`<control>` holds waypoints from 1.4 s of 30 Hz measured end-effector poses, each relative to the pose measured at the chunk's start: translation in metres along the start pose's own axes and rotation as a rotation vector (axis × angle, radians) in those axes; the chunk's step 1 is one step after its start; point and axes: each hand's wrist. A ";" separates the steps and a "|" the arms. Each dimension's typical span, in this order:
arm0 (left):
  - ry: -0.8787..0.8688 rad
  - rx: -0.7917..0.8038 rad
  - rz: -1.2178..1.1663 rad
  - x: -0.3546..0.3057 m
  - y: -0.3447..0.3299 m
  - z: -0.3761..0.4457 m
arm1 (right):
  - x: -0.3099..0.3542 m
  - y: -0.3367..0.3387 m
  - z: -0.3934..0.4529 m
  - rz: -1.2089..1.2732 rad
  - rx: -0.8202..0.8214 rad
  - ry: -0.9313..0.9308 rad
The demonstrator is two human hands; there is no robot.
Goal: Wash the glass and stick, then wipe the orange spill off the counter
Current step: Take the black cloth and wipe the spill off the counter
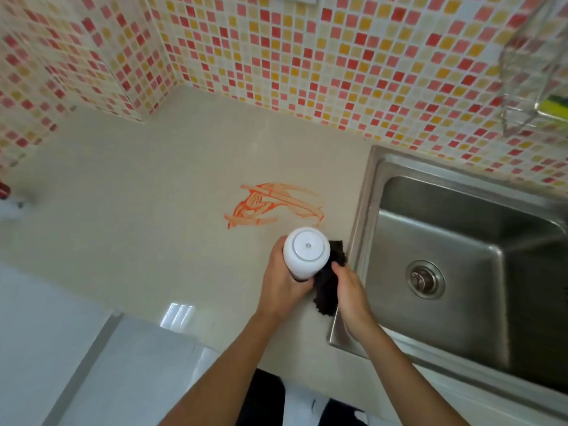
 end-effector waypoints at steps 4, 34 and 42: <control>-0.013 0.048 0.004 0.001 0.010 0.001 | -0.003 0.000 -0.003 0.055 -0.068 0.017; -0.127 -0.474 0.003 -0.028 0.179 0.119 | 0.000 -0.151 0.041 -1.266 -0.083 0.818; -0.116 -0.424 0.024 -0.017 0.185 0.137 | 0.083 -0.097 0.196 -1.258 -0.212 0.423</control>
Point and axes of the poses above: each hand's wrist, its own z-axis towards the middle knuckle, its own y-axis out of the back of the hand, x = y × z, and after that the axes turned 11 degrees about -z, right-handed
